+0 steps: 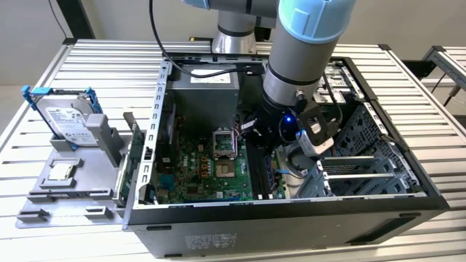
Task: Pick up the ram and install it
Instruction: 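Insert the ram into the slot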
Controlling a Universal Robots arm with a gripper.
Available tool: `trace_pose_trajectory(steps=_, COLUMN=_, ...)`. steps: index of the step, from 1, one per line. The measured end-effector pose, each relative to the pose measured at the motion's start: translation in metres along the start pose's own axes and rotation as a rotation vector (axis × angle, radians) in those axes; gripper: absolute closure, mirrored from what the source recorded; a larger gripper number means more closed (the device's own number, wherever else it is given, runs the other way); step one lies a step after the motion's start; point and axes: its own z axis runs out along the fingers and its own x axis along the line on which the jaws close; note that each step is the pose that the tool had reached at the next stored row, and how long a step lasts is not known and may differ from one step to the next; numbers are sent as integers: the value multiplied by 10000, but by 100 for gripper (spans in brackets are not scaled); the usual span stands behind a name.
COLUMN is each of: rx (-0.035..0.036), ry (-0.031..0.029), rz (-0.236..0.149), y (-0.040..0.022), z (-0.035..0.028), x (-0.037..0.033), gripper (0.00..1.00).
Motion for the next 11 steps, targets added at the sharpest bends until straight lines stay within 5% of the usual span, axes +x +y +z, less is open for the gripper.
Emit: trace_pose_trajectory(steps=11, rx=0, ry=23, rz=1, y=-1, z=50, x=8, gripper=100)
